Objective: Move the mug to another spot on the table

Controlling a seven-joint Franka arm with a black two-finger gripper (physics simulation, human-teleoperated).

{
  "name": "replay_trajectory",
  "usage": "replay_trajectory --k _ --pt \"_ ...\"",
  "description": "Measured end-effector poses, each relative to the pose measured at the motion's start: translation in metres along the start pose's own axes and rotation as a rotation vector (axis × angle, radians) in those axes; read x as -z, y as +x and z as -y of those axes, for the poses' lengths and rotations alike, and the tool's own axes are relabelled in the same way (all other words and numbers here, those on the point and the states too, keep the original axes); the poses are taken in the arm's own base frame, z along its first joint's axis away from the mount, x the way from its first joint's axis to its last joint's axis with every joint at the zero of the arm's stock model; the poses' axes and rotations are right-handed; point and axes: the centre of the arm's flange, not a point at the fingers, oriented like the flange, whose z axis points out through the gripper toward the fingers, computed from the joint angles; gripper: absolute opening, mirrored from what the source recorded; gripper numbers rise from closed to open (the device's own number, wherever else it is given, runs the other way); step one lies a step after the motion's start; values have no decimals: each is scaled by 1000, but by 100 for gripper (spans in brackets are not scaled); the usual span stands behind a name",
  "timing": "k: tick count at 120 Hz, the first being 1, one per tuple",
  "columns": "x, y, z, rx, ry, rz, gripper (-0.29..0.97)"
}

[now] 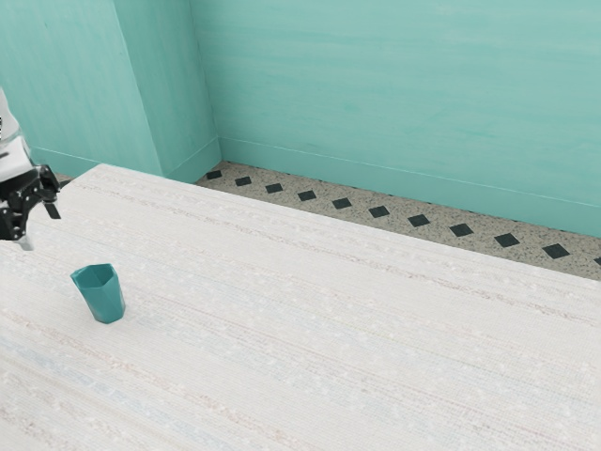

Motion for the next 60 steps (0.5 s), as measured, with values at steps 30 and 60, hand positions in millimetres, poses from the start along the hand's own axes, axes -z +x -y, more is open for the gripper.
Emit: replay_trajectory --k 30,60 --pt "-65 -50 20 -69 8 -124 68" --pt "-109 -29 47 -253 9 -168 68"
